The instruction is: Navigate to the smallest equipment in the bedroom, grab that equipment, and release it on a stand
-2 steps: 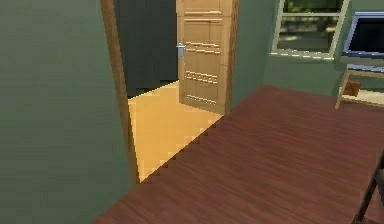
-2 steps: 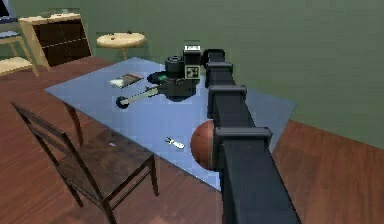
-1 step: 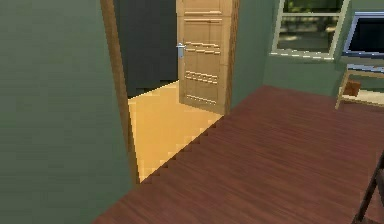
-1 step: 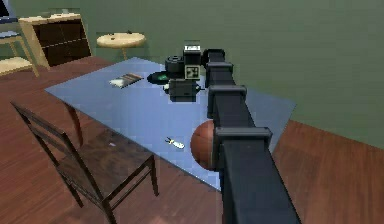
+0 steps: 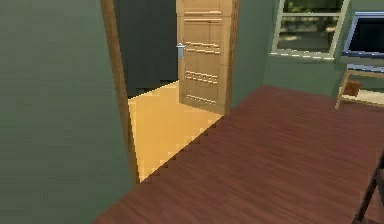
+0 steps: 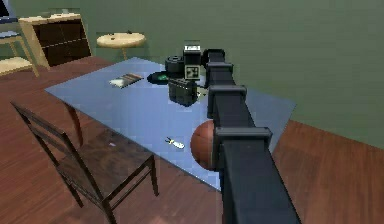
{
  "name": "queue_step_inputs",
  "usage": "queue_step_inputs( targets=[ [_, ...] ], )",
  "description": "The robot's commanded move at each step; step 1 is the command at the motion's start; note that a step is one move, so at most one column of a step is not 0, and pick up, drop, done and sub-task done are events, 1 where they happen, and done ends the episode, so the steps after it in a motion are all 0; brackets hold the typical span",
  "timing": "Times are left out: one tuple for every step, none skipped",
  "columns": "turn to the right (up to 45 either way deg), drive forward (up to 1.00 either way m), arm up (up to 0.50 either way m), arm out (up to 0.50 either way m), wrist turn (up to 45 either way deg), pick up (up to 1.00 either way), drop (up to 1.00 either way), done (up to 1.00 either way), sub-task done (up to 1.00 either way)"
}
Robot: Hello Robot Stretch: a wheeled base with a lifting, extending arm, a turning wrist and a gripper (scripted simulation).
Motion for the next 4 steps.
queue_step_inputs(
  targets=[
    [0.0,0.00,-0.30,0.00,0.0,0.00,0.00,0.00,0.00],
    [0.0,0.00,0.00,0.00,0.0,1.00,0.00,0.00,0.00],
    [0.0,0.00,0.10,0.00,0.0,0.00,0.00,0.00,0.00],
    [0.0,0.00,0.20,0.00,0.0,0.00,0.00,0.00,0.00]
  ],
)
